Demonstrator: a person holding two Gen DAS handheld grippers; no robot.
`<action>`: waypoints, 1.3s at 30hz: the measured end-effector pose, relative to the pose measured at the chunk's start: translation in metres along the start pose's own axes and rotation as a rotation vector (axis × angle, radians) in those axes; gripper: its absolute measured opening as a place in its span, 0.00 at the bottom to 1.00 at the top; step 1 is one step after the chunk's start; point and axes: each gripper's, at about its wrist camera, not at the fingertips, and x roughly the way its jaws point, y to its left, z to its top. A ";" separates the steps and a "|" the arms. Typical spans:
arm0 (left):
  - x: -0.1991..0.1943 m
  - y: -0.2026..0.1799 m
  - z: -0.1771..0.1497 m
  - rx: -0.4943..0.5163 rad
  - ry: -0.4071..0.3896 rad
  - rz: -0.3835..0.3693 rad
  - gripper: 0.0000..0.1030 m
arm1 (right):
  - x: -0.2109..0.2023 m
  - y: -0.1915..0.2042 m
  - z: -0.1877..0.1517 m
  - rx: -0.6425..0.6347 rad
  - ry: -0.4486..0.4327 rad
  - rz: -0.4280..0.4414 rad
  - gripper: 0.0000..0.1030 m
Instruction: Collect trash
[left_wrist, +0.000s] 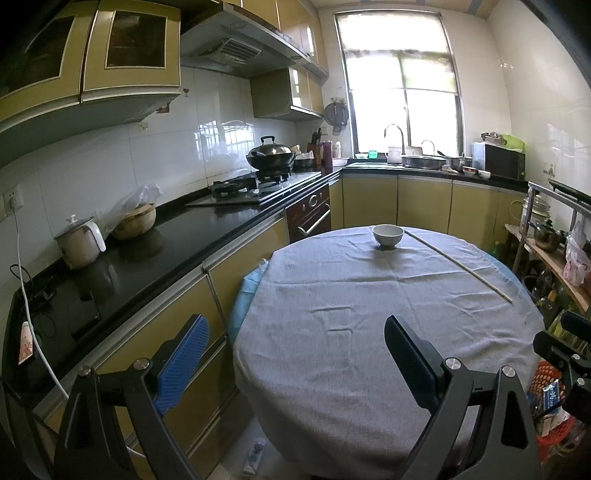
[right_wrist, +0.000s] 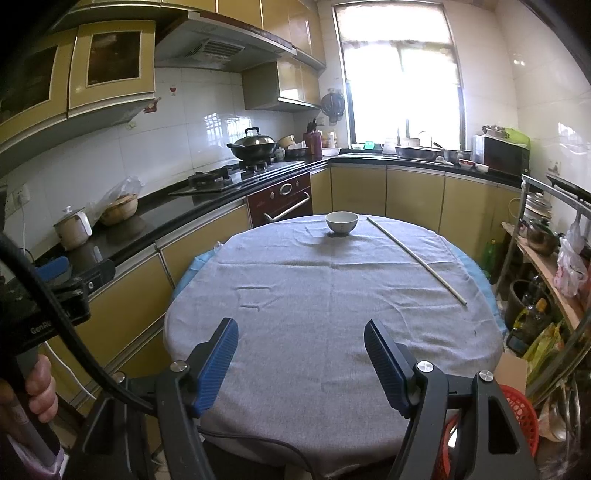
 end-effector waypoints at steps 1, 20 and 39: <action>0.000 0.000 0.000 0.000 0.000 0.000 0.93 | 0.000 0.000 0.000 0.001 0.000 0.001 0.72; 0.002 0.000 -0.003 0.003 0.012 0.000 0.93 | 0.001 0.000 -0.001 0.006 0.006 -0.008 0.72; 0.003 -0.001 -0.002 0.009 0.019 -0.004 0.93 | 0.004 -0.007 -0.005 0.037 0.020 -0.044 0.72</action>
